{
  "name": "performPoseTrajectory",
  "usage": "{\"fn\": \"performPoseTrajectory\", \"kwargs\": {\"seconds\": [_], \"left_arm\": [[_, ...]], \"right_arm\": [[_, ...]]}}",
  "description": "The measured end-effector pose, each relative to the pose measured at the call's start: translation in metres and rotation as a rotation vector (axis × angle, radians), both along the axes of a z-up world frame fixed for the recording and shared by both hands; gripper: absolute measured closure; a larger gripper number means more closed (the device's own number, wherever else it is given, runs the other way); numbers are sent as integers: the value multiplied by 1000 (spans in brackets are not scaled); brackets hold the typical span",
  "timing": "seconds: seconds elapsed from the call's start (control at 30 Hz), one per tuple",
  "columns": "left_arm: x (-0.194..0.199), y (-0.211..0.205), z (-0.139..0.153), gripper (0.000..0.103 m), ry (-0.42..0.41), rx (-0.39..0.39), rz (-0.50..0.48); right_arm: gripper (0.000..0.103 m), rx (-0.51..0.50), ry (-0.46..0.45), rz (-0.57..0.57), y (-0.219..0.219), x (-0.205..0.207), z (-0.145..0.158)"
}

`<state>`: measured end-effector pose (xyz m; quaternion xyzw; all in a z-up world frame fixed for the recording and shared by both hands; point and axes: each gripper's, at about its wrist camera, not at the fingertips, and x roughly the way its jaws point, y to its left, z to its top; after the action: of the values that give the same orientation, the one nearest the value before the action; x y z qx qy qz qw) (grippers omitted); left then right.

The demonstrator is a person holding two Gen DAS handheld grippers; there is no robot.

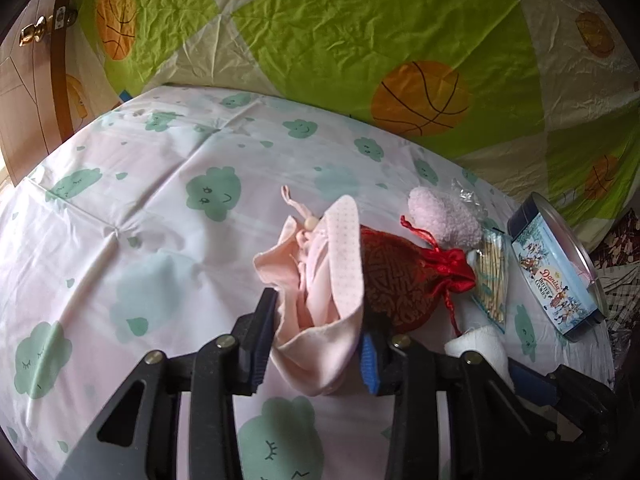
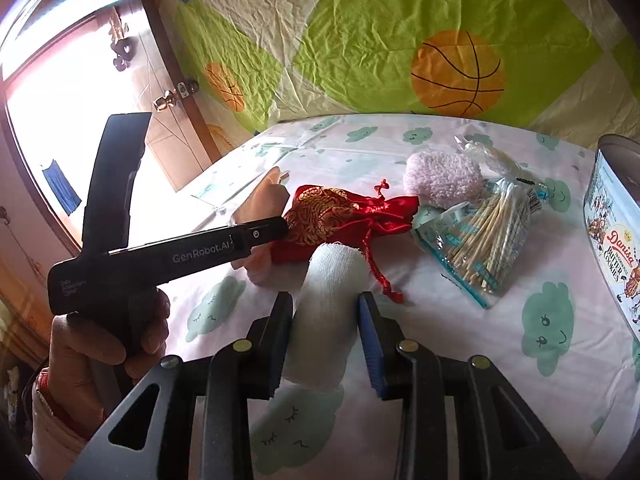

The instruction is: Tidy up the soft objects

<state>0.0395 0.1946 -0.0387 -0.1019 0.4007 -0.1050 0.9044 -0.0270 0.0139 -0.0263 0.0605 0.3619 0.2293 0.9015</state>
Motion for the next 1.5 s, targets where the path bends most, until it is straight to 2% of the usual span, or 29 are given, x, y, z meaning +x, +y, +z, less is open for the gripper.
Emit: {"fn": "performPoseTrajectory", "kwargs": {"seconds": [0.13, 0.17, 0.23, 0.33, 0.5, 0.57, 0.6, 0.8, 0.97, 1.1, 1.2, 1.27, 1.3, 1.33, 1.37, 1.43, 1.5], "left_arm": [[-13, 12, 5, 70, -44, -30, 49], [-17, 15, 7, 81, -57, -39, 64], [-22, 22, 9, 87, -82, -62, 88], [-23, 26, 11, 87, -97, -69, 110], [-19, 18, 9, 87, -80, -25, 106], [-19, 15, 10, 94, -80, -8, 101], [-20, 14, 11, 94, -86, -1, 100], [-32, 11, 27, 96, -170, -6, 107], [-40, 5, 43, 98, -232, -16, 101], [-48, -4, 61, 99, -290, 7, 86], [-51, -7, 71, 99, -301, 33, 78], [-50, -8, 70, 99, -273, 60, 80], [-47, -8, 68, 97, -242, 73, 80], [-46, -7, 62, 83, -213, 85, 86], [-43, -6, 56, 49, -184, 101, 94], [-34, -5, 41, 13, -123, 143, 123], [-28, -5, 29, 13, -97, 159, 136]], "right_arm": [[67, -5, -94, -21, -7, -14, 10], [67, -9, -113, -34, -10, -16, 12], [67, 3, -130, -57, -19, -17, 16], [67, 28, -146, -100, -33, -16, 20], [67, 27, -182, -147, -50, -18, 28], [67, 13, -187, -158, -51, -19, 28], [67, 8, -193, -162, -52, -19, 29], [67, 4, -272, -191, -59, -31, 39], [67, 15, -303, -216, -65, -35, 45], [67, 13, -328, -228, -68, -39, 49], [67, 9, -331, -227, -68, -39, 50], [67, 11, -329, -224, -68, -40, 49], [67, 13, -328, -222, -68, -40, 50], [67, 15, -327, -220, -68, -40, 50], [67, 18, -326, -218, -68, -41, 50], [67, 21, -321, -215, -68, -40, 49], [67, 17, -312, -212, -67, -39, 48]]}}
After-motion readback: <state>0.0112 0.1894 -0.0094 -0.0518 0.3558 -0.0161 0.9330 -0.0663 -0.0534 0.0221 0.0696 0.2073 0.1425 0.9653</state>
